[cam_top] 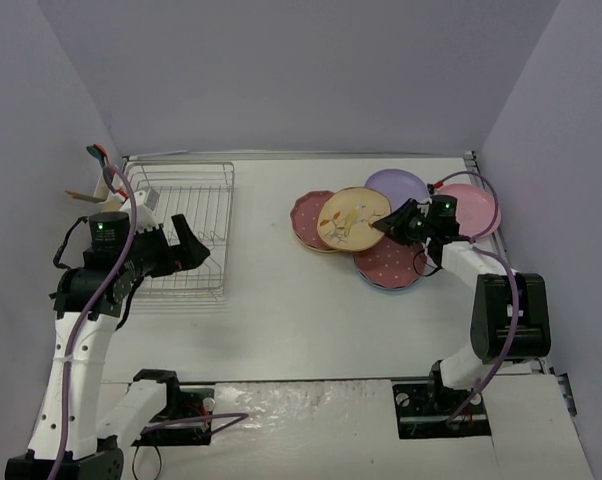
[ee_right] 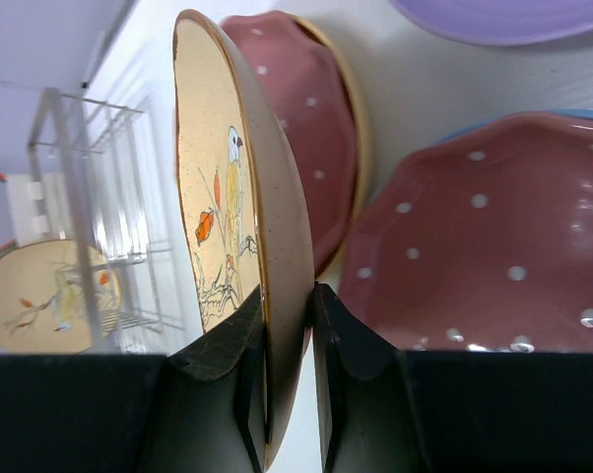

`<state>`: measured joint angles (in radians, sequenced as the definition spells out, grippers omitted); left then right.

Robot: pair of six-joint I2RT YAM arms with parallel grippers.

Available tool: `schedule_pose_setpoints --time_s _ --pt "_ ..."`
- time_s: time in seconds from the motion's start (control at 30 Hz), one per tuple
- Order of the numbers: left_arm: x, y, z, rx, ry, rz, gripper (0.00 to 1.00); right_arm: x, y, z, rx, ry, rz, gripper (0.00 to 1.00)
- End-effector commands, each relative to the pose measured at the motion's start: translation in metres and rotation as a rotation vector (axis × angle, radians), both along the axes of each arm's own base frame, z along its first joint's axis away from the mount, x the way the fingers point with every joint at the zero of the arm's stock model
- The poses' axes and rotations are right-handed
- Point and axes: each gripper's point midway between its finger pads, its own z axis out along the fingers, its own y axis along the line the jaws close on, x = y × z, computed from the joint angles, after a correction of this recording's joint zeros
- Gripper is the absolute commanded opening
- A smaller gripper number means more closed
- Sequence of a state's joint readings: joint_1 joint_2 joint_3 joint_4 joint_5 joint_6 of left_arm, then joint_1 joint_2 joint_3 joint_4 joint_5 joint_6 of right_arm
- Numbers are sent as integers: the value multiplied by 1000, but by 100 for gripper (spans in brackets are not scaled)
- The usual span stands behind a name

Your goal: Load the plates into the dish rack

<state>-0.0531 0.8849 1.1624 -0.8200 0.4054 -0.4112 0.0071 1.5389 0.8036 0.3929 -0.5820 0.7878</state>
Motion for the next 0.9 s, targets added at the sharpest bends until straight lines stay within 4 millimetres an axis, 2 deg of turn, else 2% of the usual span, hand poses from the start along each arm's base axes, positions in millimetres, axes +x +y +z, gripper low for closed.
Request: schedule_pose_setpoints --time_s 0.0,0.17,0.27,0.3,0.37,0.47,0.63,0.87 --pt "20 -33 68 -202 -183 -57 97 2 25 126 171 -324 114 0" --pt "37 -64 99 -329 -263 -112 97 -22 57 166 259 -393 224 0" --pt "45 -84 103 -361 -259 -144 97 -40 81 190 319 -435 296 0" --pt "45 -85 105 -365 -261 -146 97 -41 82 194 330 -439 300 0" --pt "50 -100 104 -358 -245 -173 97 -55 103 209 363 -467 368 0" --pt "57 -113 100 -366 -226 -189 97 -70 120 223 396 -492 436 0" --pt "61 -133 98 -394 -202 -218 97 -87 134 238 422 -528 502 0" --pt "64 -148 85 -402 -139 -226 92 -107 152 254 436 -576 585 0"
